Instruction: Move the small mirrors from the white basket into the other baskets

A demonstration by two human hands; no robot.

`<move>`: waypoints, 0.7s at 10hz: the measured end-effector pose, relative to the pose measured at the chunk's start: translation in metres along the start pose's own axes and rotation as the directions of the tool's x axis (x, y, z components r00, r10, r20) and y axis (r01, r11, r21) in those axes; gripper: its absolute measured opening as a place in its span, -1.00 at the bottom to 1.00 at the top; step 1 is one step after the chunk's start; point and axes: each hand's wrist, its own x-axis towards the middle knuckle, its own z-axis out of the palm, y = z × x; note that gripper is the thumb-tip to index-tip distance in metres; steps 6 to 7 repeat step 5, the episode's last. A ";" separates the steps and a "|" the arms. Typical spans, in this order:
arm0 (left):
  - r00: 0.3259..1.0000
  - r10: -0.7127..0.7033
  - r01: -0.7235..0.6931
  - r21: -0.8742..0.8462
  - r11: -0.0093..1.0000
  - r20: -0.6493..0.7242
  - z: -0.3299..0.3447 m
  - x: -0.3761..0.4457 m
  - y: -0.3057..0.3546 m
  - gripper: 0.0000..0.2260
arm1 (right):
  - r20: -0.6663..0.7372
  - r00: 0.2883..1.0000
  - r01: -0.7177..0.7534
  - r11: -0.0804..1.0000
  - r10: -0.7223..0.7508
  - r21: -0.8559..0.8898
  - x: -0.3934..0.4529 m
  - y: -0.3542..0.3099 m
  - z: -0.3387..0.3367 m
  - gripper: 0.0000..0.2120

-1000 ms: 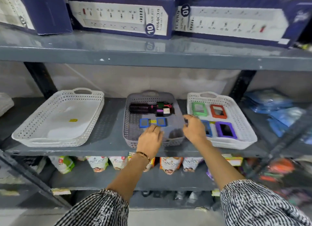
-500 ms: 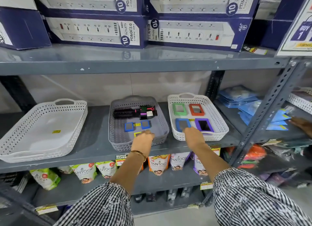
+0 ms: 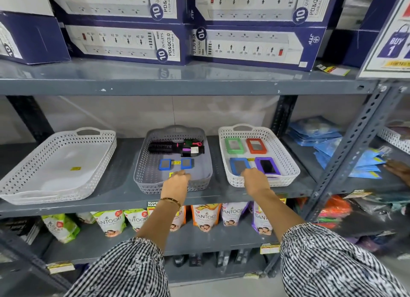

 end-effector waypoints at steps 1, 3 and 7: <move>1.000 -0.013 0.013 -0.013 1.000 -0.015 0.001 0.001 0.002 -0.70 | 0.001 1.000 0.004 1.000 -0.004 0.005 0.000 0.002 0.002 -0.67; 0.998 -0.037 0.037 0.010 0.999 -0.046 0.003 -0.002 0.003 -0.72 | -0.016 1.000 0.012 1.000 -0.012 0.010 -0.001 0.005 0.006 -0.70; 0.996 -0.045 0.049 0.051 0.997 -0.077 0.000 -0.004 0.006 -0.70 | -0.056 0.998 0.003 1.000 -0.002 0.028 -0.002 0.001 0.004 -0.70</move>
